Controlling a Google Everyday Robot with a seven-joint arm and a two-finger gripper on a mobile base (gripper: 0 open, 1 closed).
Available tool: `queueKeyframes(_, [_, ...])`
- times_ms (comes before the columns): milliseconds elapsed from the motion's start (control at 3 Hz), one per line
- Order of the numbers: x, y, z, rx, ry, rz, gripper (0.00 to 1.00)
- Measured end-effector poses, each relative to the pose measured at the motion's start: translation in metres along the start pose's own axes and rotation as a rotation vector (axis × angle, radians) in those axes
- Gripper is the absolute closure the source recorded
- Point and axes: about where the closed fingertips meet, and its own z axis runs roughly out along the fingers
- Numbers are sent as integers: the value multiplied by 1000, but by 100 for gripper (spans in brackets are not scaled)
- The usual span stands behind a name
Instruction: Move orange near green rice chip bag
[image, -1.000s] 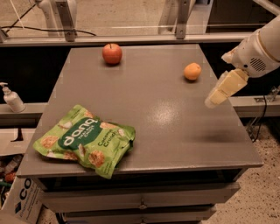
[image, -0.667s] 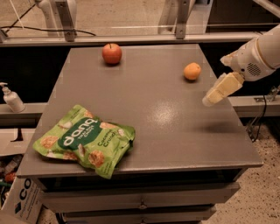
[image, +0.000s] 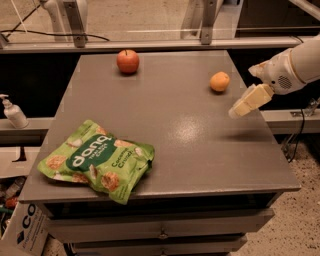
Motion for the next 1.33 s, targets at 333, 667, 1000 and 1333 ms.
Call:
queueKeyframes(333, [-9, -18, 6, 21, -52, -3, 0])
queueKeyframes(667, [-19, -44, 20, 43, -130, 16, 0])
queueKeyframes(1000, [-22, -65, 40, 44, -177, 58, 0])
queueKeyframes(1333, [-17, -75, 61, 36, -191, 88, 0])
